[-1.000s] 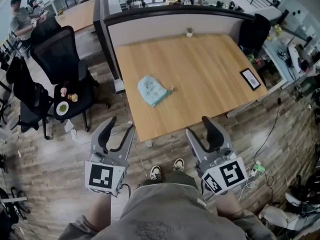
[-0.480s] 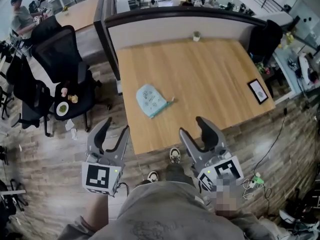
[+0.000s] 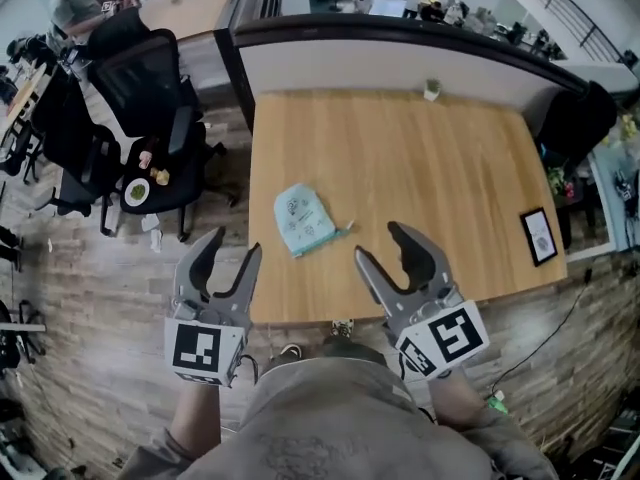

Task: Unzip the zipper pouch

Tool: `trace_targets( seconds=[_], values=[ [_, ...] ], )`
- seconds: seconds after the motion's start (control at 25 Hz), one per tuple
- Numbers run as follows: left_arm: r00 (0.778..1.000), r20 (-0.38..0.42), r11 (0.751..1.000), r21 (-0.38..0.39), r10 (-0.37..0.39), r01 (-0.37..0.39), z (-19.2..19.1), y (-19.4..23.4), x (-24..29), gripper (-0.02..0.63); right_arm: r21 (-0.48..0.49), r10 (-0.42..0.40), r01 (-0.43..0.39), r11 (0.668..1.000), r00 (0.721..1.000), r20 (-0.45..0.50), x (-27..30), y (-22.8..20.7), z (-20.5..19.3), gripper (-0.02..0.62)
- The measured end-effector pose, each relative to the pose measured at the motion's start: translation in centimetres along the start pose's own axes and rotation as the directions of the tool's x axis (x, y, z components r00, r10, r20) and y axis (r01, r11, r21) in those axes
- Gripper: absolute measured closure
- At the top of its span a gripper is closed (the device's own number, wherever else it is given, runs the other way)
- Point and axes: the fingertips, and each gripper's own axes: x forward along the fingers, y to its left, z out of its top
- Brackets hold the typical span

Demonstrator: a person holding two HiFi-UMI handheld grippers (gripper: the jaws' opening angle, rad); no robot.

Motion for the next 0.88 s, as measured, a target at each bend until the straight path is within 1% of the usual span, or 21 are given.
trace_targets(
  seconds=[0.12,0.24,0.4,0.6,0.72,0.8,0.84,0.88],
  values=[
    [0.998,-0.012,0.998,-0.005,0.055,-0.056,0.0,-0.3,1.1,0.397,-0.003,0.061,-0.061,0.998,0.998,-0.013,1.1,-2.1,-0.2,0.379],
    [0.994,-0.046,0.995,-0.02,0.096,-0.097,-0.4,-0.7,1.9,0.397,0.029,0.119,-0.118,0.993,0.993,-0.016,2.1,-3.4,-0.4,0.379],
    [0.993,-0.029,0.993,0.006,0.118,-0.118,-0.5,-1.0,2.8,0.397,0.057,0.165,-0.164,0.985,0.986,-0.02,2.8,-4.4,-0.7,0.379],
    [0.989,-0.065,0.991,0.016,0.135,-0.135,-1.7,-0.6,3.8,0.399,0.062,0.191,-0.189,0.98,0.981,-0.039,3.5,-4.9,-1.7,0.379],
    [0.991,-0.059,0.99,0.075,0.123,-0.118,-1.9,-0.2,4.4,0.399,0.065,0.183,-0.18,0.982,0.982,-0.053,4.1,-5.3,-2.4,0.379],
    [0.994,-0.069,0.988,0.128,0.091,-0.081,-2.4,-0.1,4.9,0.399,0.073,0.17,-0.165,0.984,0.983,-0.064,4.4,-5.4,-2.9,0.379],
    [0.995,-0.074,0.989,0.136,0.067,-0.057,-2.8,0.0,5.1,0.399,0.081,0.165,-0.159,0.984,0.984,-0.072,4.4,-5.3,-3.2,0.379],
    [0.996,-0.074,0.992,0.122,0.042,-0.033,-3.2,0.2,5.4,0.399,0.093,0.162,-0.154,0.984,0.984,-0.08,4.5,-5.2,-3.5,0.379]
  ],
)
